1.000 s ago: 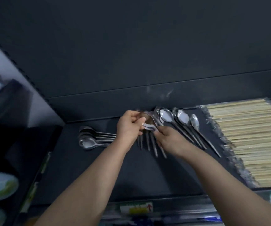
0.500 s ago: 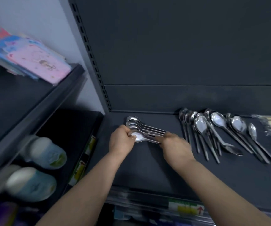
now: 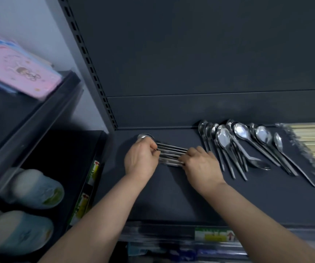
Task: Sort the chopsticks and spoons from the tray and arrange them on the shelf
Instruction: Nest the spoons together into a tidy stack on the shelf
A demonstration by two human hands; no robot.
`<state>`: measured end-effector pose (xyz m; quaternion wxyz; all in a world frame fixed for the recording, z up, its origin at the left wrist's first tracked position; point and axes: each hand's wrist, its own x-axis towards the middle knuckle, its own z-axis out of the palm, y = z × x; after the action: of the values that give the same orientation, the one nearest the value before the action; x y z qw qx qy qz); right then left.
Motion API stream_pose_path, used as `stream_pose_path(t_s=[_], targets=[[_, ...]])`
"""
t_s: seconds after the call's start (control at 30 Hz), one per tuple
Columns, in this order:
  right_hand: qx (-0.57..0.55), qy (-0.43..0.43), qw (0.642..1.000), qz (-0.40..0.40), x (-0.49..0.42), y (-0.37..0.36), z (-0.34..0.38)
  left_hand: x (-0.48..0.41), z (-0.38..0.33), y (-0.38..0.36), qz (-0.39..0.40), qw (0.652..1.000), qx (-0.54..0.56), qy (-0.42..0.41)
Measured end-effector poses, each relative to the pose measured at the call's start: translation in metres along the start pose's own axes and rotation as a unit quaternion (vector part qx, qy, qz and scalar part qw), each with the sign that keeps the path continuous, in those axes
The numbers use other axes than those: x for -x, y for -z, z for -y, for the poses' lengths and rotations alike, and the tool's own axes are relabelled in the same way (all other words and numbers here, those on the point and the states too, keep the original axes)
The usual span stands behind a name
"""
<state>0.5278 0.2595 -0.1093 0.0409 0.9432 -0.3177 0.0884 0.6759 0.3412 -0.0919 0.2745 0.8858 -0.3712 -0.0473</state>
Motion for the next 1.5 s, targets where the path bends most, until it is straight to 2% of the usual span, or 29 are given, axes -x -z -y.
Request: stream_pose_path(t_s=[0.3, 0.43, 0.67, 0.83, 0.93, 1.0, 1.1, 1.2, 1.27, 1.33, 1.43, 1.5], targets=[[0.013, -0.083, 0.996, -0.035, 0.038, 0.009, -0.084, 0.000, -0.078, -0.054, 0.118, 0.990, -0.004, -0.071], [0.008, -0.124, 0.992, -0.031, 0.055, 0.009, -0.121, -0.004, -0.119, -0.078, 0.130, 0.987, 0.012, -0.091], [-0.011, -0.138, 0.990, -0.027, 0.067, 0.003, -0.154, -0.025, -0.163, -0.110, 0.080, 0.996, 0.009, -0.042], [-0.083, -0.146, 0.984, -0.052, 0.066, 0.011, -0.169, -0.033, -0.169, -0.117, 0.104, 0.994, -0.016, 0.010], [-0.148, -0.154, 0.976, -0.041, 0.059, 0.020, -0.173, -0.030, -0.168, -0.117, 0.117, 0.991, 0.035, 0.046], [-0.203, -0.169, 0.964, -0.023, 0.052, 0.026, -0.173, -0.026, -0.172, -0.117, 0.113, 0.984, 0.121, 0.062], [-0.310, -0.200, 0.930, 0.001, 0.046, 0.033, -0.173, -0.018, -0.191, -0.118, 0.121, 0.956, 0.262, 0.054], [-0.354, -0.246, 0.902, 0.033, 0.046, 0.029, -0.186, -0.012, -0.207, -0.122, 0.174, 0.941, 0.290, 0.029], [-0.336, -0.287, 0.897, 0.028, 0.052, 0.026, -0.201, -0.008, -0.209, -0.127, 0.226, 0.940, 0.255, -0.008], [-0.317, -0.316, 0.894, 0.007, 0.060, 0.026, -0.215, -0.006, -0.208, -0.130, 0.286, 0.945, 0.143, -0.075], [-0.311, -0.342, 0.887, -0.014, 0.069, 0.029, -0.228, 0.001, -0.218, -0.126, 0.372, 0.910, -0.045, -0.179], [-0.311, -0.348, 0.884, -0.019, 0.073, 0.030, -0.231, 0.003, -0.229, -0.126, 0.369, 0.897, -0.097, -0.223]])
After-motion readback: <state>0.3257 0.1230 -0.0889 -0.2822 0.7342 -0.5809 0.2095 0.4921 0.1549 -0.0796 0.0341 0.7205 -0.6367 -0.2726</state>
